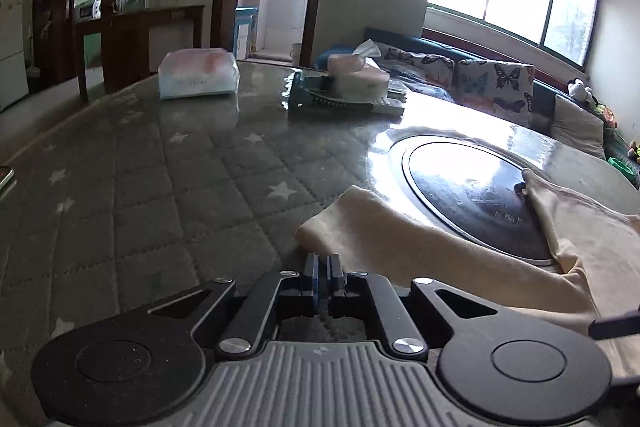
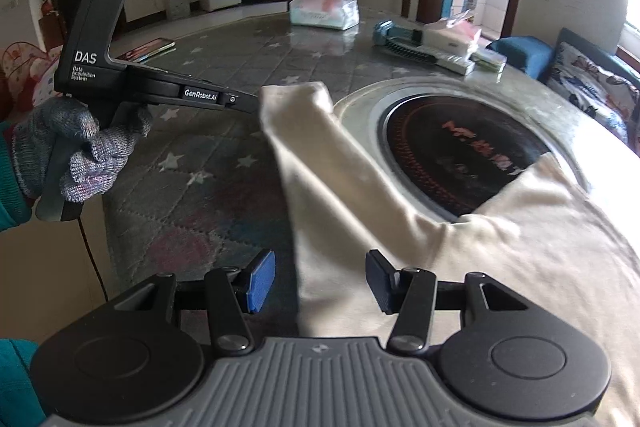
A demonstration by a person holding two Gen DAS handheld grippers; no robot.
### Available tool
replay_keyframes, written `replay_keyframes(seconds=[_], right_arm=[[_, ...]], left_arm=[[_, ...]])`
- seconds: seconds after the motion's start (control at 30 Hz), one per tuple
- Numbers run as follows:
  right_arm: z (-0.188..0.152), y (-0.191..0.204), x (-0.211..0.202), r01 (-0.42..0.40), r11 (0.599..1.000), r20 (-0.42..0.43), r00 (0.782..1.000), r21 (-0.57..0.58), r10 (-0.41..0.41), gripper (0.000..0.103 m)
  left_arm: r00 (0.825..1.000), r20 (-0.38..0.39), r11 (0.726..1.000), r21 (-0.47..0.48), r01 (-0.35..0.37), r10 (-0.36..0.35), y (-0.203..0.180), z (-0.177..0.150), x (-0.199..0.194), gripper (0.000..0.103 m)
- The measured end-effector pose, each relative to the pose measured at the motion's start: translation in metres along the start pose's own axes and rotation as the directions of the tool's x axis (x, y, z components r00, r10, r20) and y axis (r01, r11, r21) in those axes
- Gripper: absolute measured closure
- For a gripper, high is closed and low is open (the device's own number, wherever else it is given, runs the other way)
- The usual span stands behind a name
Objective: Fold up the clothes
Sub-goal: 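Smooth the folded sweatshirt edge with the left gripper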
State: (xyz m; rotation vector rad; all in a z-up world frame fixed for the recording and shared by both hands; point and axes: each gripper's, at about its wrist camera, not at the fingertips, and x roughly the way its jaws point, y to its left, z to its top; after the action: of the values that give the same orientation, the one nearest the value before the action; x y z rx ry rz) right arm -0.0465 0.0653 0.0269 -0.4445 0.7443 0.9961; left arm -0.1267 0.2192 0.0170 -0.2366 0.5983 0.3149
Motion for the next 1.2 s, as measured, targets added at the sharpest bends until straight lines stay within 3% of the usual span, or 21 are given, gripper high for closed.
replay_keyframes(seconds=[0.1, 0.17, 0.23, 0.4, 0.43, 0.47, 0.5, 0.57, 0.83, 0.97, 1.13, 1.2], right_arm=[[-0.001, 0.005, 0.008, -0.018, 1.000, -0.025, 1.000, -0.003, 0.018, 0.052], [-0.002, 0.008, 0.010, -0.023, 1.000, -0.029, 0.999, -0.007, 0.023, 0.051], [-0.003, 0.011, 0.010, -0.023, 1.000, -0.030, 0.999, -0.020, 0.022, 0.051], [-0.004, 0.013, 0.010, -0.035, 0.999, -0.034, 0.999, -0.012, 0.035, 0.051], [-0.004, 0.013, 0.010, -0.035, 0.999, -0.034, 0.999, -0.011, 0.035, 0.051], [-0.003, 0.013, 0.009, -0.035, 0.999, -0.034, 0.999, -0.011, 0.035, 0.051], [-0.003, 0.012, 0.009, -0.038, 0.999, -0.034, 0.999, -0.009, 0.038, 0.052], [0.001, 0.011, 0.008, -0.041, 0.999, -0.023, 0.999, -0.010, 0.041, 0.055], [0.026, 0.000, 0.027, -0.039, 0.999, 0.039, 0.999, 0.030, 0.037, 0.054], [0.027, 0.007, 0.040, -0.111, 0.993, 0.025, 0.994, 0.050, 0.110, 0.051], [0.023, 0.023, 0.031, -0.151, 0.987, 0.042, 0.987, -0.051, 0.154, 0.052], [0.024, 0.011, 0.024, -0.124, 0.992, 0.065, 0.990, -0.003, 0.124, 0.052]], left_arm=[[1.000, 0.016, 1.000, 0.011, -0.007, 0.007, -0.003, 0.007, 0.001, 0.088], [1.000, 0.024, 0.999, 0.030, -0.015, 0.015, -0.006, 0.013, 0.005, 0.060], [0.999, 0.027, 0.998, 0.062, -0.019, 0.018, -0.011, 0.019, 0.016, 0.056], [0.999, -0.027, 0.993, 0.117, -0.014, 0.018, -0.022, 0.033, 0.048, 0.057], [0.999, -0.043, 0.991, 0.130, -0.014, 0.019, -0.024, 0.033, 0.054, 0.063], [0.999, -0.052, 0.990, 0.138, -0.002, 0.009, -0.025, 0.032, 0.058, 0.077], [0.999, -0.044, 0.989, 0.149, 0.000, 0.007, -0.026, 0.032, 0.059, 0.082], [1.000, -0.013, 0.985, 0.173, -0.006, 0.009, -0.029, 0.034, 0.057, 0.099], [0.986, 0.168, 0.972, 0.230, -0.036, -0.003, -0.040, 0.049, 0.029, 0.100], [0.988, 0.150, 0.971, 0.229, -0.070, 0.036, -0.033, 0.049, 0.033, 0.099], [0.992, 0.094, 0.980, 0.173, -0.102, 0.087, -0.016, 0.044, 0.036, 0.095], [0.994, 0.064, 0.985, 0.141, -0.099, 0.090, -0.009, 0.040, 0.034, 0.081]])
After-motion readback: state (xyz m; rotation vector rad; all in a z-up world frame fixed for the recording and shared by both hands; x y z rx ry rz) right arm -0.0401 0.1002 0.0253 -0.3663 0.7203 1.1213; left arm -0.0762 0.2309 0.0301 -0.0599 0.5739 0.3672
